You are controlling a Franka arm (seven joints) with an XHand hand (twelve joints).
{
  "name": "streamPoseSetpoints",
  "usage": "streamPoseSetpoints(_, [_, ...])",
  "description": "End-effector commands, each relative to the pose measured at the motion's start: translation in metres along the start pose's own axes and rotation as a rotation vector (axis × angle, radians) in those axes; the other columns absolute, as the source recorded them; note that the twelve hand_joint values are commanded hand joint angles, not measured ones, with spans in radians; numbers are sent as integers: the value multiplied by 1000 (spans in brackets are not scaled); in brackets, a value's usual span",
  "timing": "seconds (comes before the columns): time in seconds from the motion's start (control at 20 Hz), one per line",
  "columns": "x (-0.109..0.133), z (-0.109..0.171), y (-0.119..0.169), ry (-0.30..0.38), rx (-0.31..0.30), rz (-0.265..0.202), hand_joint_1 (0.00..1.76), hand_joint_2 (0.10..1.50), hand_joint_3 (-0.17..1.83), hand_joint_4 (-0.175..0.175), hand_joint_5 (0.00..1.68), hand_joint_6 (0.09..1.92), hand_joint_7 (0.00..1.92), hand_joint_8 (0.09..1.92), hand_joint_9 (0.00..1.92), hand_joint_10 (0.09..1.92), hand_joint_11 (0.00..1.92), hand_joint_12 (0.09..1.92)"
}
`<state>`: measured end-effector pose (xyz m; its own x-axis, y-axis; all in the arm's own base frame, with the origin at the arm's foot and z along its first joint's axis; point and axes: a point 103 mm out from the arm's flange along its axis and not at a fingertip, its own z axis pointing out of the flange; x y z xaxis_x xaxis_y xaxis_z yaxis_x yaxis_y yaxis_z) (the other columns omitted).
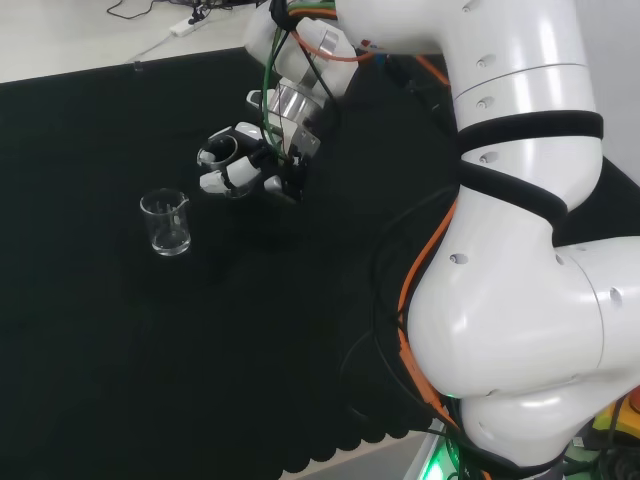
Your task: Place the beaker back on the table.
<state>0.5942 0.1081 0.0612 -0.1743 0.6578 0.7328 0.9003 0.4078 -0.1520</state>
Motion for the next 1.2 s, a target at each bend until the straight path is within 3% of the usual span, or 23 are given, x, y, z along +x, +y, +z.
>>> streamPoseSetpoints(0.05, [-5,4,-2,-3,38,13,961,555,786,-17,692,921,668,628,677,586,177,1350])
streamPoseSetpoints(0.4, [-7,4,-3,-2,51,29,949,541,782,-41,503,793,548,644,578,625,81,1375])
streamPoseSetpoints(0.55, [-5,3,-3,-3,47,27,943,535,780,-43,479,754,525,649,556,636,60,1379])
streamPoseSetpoints(0.7, [6,19,10,-27,48,38,937,532,777,-44,470,739,517,650,547,637,52,1379])
streamPoseSetpoints(1.2, [5,7,5,-10,17,24,898,528,738,-51,437,606,467,659,498,660,0,1382])
